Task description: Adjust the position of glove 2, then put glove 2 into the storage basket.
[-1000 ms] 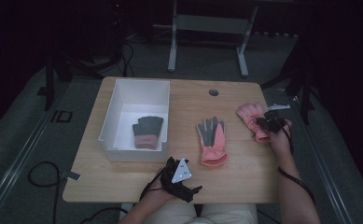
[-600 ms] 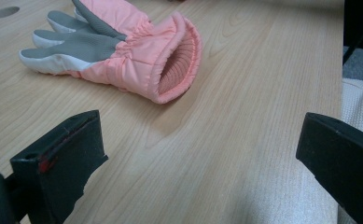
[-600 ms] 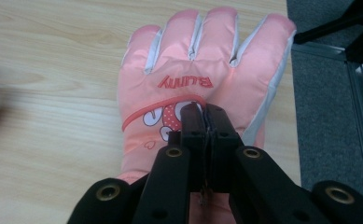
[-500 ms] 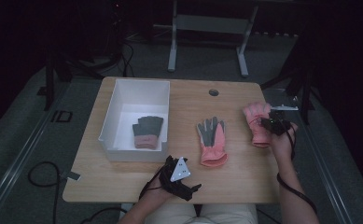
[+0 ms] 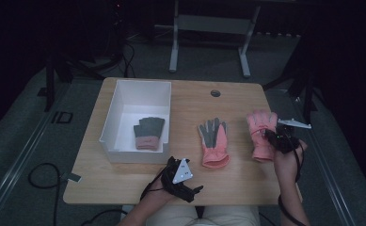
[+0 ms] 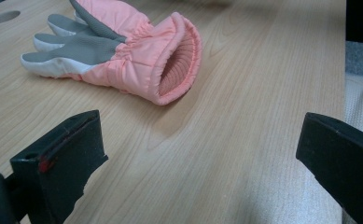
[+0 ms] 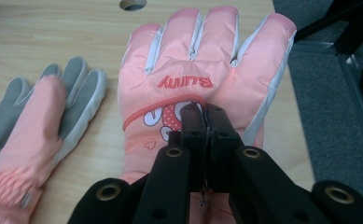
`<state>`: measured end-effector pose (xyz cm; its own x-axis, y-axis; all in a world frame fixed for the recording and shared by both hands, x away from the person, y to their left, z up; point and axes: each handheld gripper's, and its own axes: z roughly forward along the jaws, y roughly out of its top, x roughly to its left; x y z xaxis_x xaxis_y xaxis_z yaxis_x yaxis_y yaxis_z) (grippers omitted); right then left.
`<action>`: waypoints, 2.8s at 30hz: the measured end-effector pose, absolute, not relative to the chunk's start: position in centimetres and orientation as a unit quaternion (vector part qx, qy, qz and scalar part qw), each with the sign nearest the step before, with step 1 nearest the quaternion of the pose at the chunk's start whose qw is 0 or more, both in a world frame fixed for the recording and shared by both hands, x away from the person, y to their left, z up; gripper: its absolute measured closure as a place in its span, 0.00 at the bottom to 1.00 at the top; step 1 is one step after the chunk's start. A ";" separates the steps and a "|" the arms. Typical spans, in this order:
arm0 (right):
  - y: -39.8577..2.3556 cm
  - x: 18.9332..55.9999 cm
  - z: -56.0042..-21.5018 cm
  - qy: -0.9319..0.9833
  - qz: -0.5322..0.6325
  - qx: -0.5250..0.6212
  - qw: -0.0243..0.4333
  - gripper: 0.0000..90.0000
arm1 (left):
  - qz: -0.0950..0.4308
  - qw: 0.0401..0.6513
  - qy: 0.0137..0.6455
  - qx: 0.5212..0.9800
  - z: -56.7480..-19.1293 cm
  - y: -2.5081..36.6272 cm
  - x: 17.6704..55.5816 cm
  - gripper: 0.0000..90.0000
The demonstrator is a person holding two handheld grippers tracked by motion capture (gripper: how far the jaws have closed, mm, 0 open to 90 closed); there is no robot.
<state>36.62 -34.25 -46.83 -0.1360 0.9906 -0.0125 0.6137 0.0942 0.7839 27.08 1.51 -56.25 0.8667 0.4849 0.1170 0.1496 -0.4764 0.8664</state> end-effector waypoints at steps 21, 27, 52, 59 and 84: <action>-33.5 39.8 -53.0 0.700 0.285 0.599 0.264 0.96 | 0.176 0.482 0.194 0.836 -56.2 2.1 27.0 0.01; -33.8 39.8 -53.3 0.703 0.288 0.595 0.262 0.92 | 0.173 0.482 0.193 0.837 -56.2 2.0 27.0 0.01; -36.0 38.9 -49.9 0.762 0.311 0.509 0.251 0.66 | 0.170 0.480 0.193 0.839 -56.2 1.7 27.1 0.01; -35.6 39.7 -50.9 0.768 0.307 0.506 0.242 0.66 | 0.171 0.480 0.193 0.838 -56.1 1.9 27.0 0.01; -34.3 39.4 -51.7 0.742 0.291 0.546 0.259 0.98 | 0.170 0.482 0.193 0.837 -56.2 1.9 27.1 0.01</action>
<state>39.38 -34.28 -51.72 -0.2703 0.9605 -0.0667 0.6589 0.2351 0.7145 27.06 1.87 -56.16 0.8675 0.4876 0.0982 0.1599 -0.4604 0.8732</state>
